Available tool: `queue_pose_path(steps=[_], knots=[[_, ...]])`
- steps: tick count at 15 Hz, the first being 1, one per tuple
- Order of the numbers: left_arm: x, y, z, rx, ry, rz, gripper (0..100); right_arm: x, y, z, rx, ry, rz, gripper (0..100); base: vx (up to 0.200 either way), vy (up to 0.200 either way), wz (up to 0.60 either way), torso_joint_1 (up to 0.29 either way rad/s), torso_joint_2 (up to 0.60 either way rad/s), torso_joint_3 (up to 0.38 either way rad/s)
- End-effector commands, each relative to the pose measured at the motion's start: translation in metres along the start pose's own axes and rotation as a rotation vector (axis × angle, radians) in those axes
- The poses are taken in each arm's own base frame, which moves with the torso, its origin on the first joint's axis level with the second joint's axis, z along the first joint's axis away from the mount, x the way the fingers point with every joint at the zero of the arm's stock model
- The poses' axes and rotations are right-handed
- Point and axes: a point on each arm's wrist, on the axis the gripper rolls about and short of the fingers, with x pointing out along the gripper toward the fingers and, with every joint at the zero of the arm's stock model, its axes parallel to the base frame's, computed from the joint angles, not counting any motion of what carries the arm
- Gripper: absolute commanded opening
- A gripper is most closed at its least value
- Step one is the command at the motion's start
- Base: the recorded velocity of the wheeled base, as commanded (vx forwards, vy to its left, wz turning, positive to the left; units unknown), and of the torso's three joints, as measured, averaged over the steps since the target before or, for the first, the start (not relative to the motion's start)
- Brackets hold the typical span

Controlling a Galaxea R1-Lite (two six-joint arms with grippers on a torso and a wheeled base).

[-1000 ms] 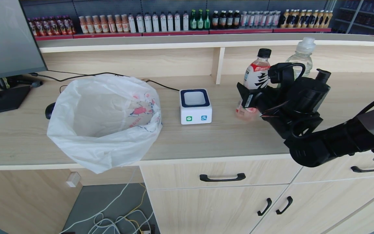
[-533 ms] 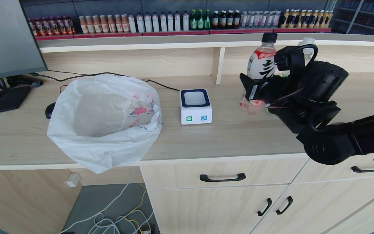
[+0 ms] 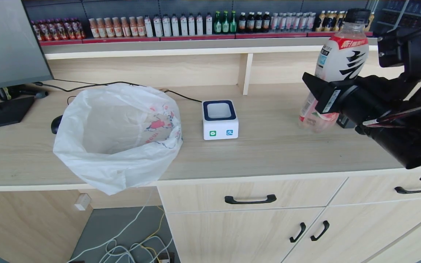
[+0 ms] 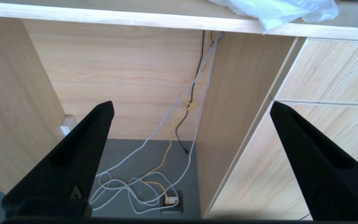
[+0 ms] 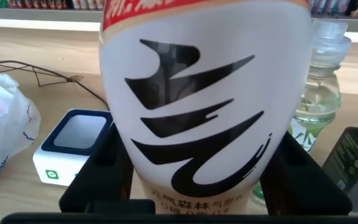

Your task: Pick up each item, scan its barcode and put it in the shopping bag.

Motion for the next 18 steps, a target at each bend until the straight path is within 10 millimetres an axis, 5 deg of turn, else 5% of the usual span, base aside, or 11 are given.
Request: queue_pose_path(steps=[1, 6, 11, 18], knots=[[0.000, 0.000, 0.000, -0.001, 0.000, 0.000, 100, -0.046, -0.007, 0.019, 0.027, -0.034, 0.030, 0, 0.000, 0.000, 0.00, 0.000, 0.00, 0.000], [0.000, 0.000, 0.000, -0.001, 0.000, 0.002, 100, -0.077, -0.015, 0.027, 0.049, -0.058, 0.029, 0, 0.000, 0.000, 0.00, 0.000, 0.00, 0.000], [0.000, 0.000, 0.000, -0.001, 0.000, 0.000, 100, -0.083, -0.011, 0.025, 0.050, -0.053, 0.072, 0, 0.000, 0.000, 0.00, 0.000, 0.00, 0.000], [0.000, 0.000, 0.000, -0.001, 0.000, 0.000, 100, -0.082, 0.007, 0.017, 0.209, -0.026, 0.454, 0, 0.000, 0.000, 0.00, 0.000, 0.00, 0.000]])
